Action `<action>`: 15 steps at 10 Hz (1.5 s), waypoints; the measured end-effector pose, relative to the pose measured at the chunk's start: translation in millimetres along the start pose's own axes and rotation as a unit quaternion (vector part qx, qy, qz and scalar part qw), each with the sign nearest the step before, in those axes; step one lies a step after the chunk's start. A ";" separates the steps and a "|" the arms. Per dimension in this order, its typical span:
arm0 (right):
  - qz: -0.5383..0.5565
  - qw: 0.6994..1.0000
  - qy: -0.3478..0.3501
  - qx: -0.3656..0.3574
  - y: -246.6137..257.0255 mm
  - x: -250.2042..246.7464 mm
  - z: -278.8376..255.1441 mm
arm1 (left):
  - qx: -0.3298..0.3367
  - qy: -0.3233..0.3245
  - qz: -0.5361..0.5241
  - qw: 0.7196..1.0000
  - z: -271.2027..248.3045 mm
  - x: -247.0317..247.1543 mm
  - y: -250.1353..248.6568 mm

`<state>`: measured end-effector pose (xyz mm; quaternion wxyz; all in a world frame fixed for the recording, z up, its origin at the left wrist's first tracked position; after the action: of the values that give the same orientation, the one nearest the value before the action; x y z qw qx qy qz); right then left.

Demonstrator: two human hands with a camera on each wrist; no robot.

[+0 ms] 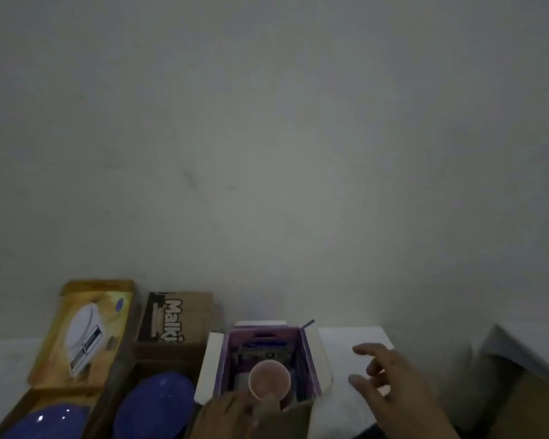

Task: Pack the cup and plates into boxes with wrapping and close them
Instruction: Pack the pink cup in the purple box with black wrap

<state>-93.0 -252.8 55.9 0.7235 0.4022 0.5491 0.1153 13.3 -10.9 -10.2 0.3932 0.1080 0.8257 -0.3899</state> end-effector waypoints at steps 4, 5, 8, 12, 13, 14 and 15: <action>-0.292 0.909 0.113 0.274 -99.5 99.8 -57.3 | 0.120 -0.249 0.179 0.944 24.0 46.3 38.7; -0.286 0.930 0.038 0.228 -101.3 102.8 -67.1 | 0.130 -0.245 0.166 0.946 16.8 43.8 35.9; -0.101 0.946 -0.280 0.129 -48.1 67.8 -57.2 | 0.140 -0.248 0.096 0.954 11.6 40.8 29.2; 0.181 0.976 -0.099 0.069 -3.0 97.2 12.1 | 0.177 -0.230 0.020 0.957 17.6 46.3 36.2; -0.131 0.987 0.075 0.055 -26.2 127.3 10.6 | 0.195 -0.222 0.075 0.952 16.9 50.7 33.6; -0.273 0.959 0.058 0.038 -35.2 130.1 10.9 | 0.193 -0.229 0.027 0.954 17.2 47.0 31.8; -0.312 0.945 -0.090 -0.049 -28.0 118.3 22.6 | 0.195 -0.271 -0.048 0.941 22.6 33.4 31.5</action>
<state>-36.8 -209.3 -45.3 0.7885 0.1833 0.5735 -0.1258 19.0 -10.4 -61.1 0.5537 0.0328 0.6001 -0.5764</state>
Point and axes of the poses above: each hand's wrist, its own z-axis towards the middle knuckle, its own x-axis out of the palm, y = z × x, the point moved 2 cm from there along z, towards the middle knuckle, and after that the axes turned 14 degrees about x, right-handed, at the moved point
